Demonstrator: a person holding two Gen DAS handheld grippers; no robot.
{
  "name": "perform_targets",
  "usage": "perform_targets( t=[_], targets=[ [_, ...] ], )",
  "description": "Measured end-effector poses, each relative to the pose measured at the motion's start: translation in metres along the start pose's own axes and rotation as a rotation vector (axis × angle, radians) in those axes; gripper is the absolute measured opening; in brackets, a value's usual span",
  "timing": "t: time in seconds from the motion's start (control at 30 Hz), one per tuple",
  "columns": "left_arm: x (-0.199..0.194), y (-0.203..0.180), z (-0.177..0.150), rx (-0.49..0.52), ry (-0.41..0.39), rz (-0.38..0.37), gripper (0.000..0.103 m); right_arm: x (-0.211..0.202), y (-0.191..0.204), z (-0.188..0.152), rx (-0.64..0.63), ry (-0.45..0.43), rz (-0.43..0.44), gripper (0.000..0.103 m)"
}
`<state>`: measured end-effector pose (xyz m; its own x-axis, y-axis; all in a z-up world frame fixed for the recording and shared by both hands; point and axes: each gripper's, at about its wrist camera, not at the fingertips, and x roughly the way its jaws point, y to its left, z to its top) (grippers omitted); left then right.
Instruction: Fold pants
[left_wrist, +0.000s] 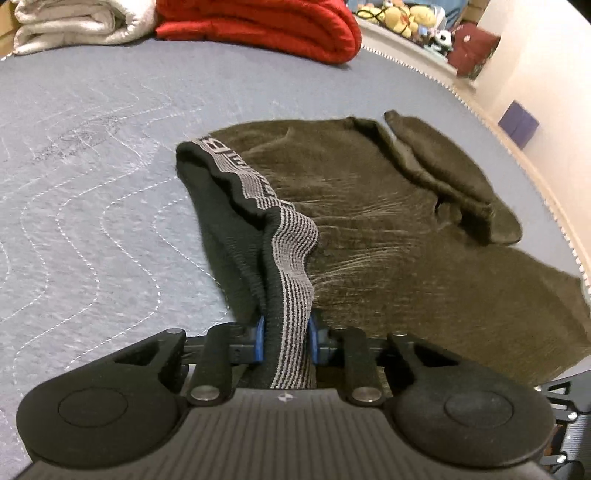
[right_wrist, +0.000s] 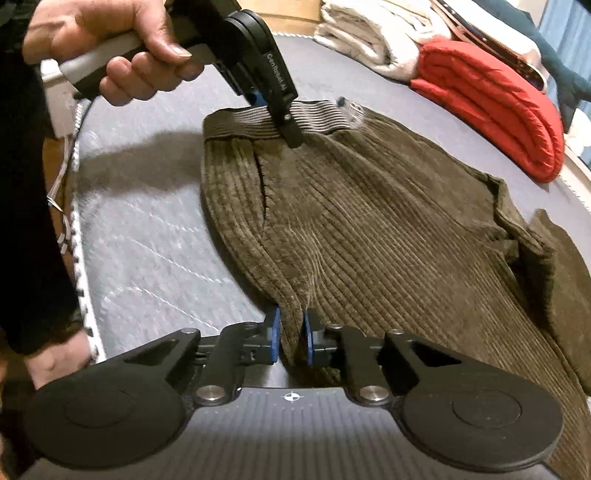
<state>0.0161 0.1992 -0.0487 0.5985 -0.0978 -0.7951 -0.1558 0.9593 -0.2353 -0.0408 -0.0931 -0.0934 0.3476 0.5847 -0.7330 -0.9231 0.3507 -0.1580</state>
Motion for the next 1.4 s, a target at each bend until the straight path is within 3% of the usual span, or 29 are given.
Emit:
perform_targets(
  t=[0.1, 0.43, 0.6, 0.67, 0.7, 0.77, 0.83, 0.9, 1.0, 1.07, 1.2, 1.23, 1.27, 1.3, 1.4],
  targets=[
    [-0.008, 0.006, -0.001, -0.009, 0.0, -0.03, 0.023, 0.0, 0.003, 0.006, -0.027, 0.009, 0.021, 0.013],
    [-0.015, 0.01, -0.005, -0.005, 0.053, 0.032, 0.023, -0.005, 0.02, 0.019, -0.064, -0.001, 0.146, 0.012],
    [0.003, 0.001, -0.003, 0.01, 0.125, 0.093, 0.035, 0.003, 0.022, 0.014, -0.035, 0.049, 0.132, 0.018],
    [0.0, -0.008, 0.002, 0.036, 0.084, 0.146, 0.057, 0.002, 0.025, 0.014, -0.058, 0.057, 0.122, 0.028],
    [-0.005, -0.01, 0.004, 0.052, 0.048, 0.173, 0.061, -0.002, 0.024, 0.015, -0.065, 0.052, 0.113, 0.034],
    [-0.017, -0.022, 0.012, 0.111, -0.056, 0.231, 0.062, -0.013, 0.018, 0.017, -0.047, 0.011, 0.094, 0.054],
    [-0.026, -0.032, 0.019, 0.137, -0.135, 0.23, 0.062, -0.021, 0.007, 0.02, 0.006, -0.024, 0.078, 0.057],
    [-0.028, -0.038, 0.023, 0.132, -0.167, 0.169, 0.062, -0.027, -0.009, 0.021, 0.077, -0.049, 0.053, 0.057],
    [-0.016, -0.049, 0.026, 0.129, -0.149, 0.082, 0.057, -0.024, -0.023, 0.017, 0.14, -0.038, 0.006, 0.057],
    [0.0, -0.056, 0.028, 0.147, -0.116, 0.071, 0.046, -0.019, -0.028, 0.012, 0.149, -0.003, -0.021, 0.057],
    [0.026, -0.054, 0.023, 0.159, -0.046, 0.114, 0.042, -0.009, -0.025, 0.001, 0.114, 0.08, -0.077, 0.057],
    [0.034, -0.049, 0.021, 0.156, -0.023, 0.136, 0.037, -0.006, -0.024, -0.002, 0.103, 0.102, -0.092, 0.057],
    [0.043, -0.045, 0.021, 0.152, 0.008, 0.165, 0.024, -0.005, -0.024, -0.005, 0.102, 0.112, -0.097, 0.058],
    [0.05, -0.042, 0.021, 0.147, 0.021, 0.188, 0.02, -0.005, -0.025, -0.007, 0.112, 0.108, -0.096, 0.058],
    [0.056, -0.043, 0.027, 0.137, 0.02, 0.208, 0.02, -0.008, -0.029, -0.01, 0.135, 0.108, -0.094, 0.061]
  ],
)
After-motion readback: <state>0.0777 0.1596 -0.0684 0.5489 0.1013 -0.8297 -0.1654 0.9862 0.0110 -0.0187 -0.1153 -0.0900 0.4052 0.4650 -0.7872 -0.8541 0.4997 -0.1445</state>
